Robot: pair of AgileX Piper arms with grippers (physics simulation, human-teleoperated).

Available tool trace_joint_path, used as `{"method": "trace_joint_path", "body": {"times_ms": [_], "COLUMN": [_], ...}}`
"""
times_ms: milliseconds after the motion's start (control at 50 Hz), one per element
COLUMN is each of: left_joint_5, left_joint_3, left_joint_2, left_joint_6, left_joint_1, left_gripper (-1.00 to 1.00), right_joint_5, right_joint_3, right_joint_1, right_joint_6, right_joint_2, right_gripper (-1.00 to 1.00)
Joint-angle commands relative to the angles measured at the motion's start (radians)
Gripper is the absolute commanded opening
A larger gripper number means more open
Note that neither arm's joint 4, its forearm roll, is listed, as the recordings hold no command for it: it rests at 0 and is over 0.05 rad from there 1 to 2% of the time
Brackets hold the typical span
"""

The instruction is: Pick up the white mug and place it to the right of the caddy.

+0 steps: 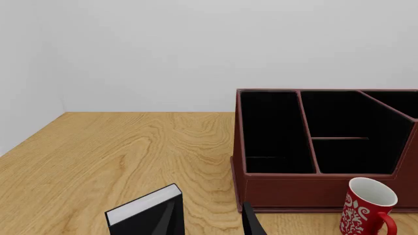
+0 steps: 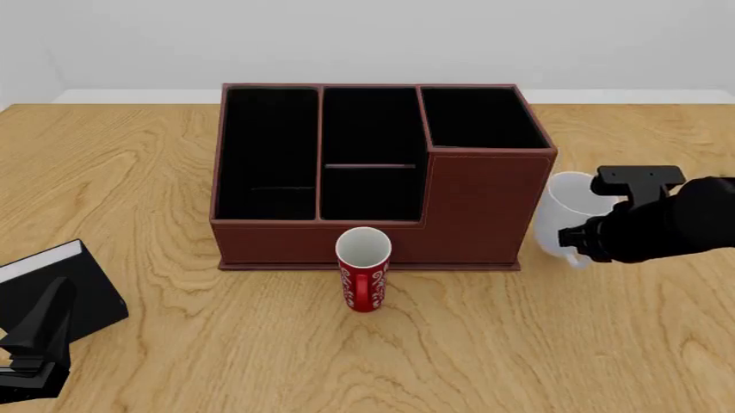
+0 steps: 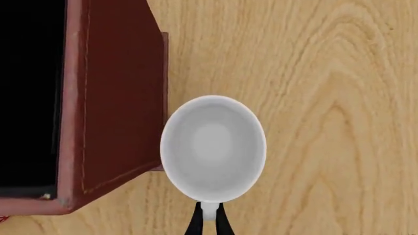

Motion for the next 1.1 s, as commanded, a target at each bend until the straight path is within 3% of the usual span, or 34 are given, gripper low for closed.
{"method": "trace_joint_path", "body": {"times_ms": [20,1100], "left_joint_5": [0.000,0.000], "left_joint_3": [0.000,0.000], "left_joint_2": [0.000,0.000], "left_joint_6": [0.000,0.000], "left_joint_1": [0.000,0.000], "left_gripper": [1.00,1.00], "right_joint_5": [-0.024,-0.097], "right_joint_3": [0.014,0.013], "right_joint_1": [-0.001,-0.015], "right_joint_6": [0.020,0.042], "right_joint_2": [0.013,0.153], "right_gripper": [-1.00,-1.00]}}
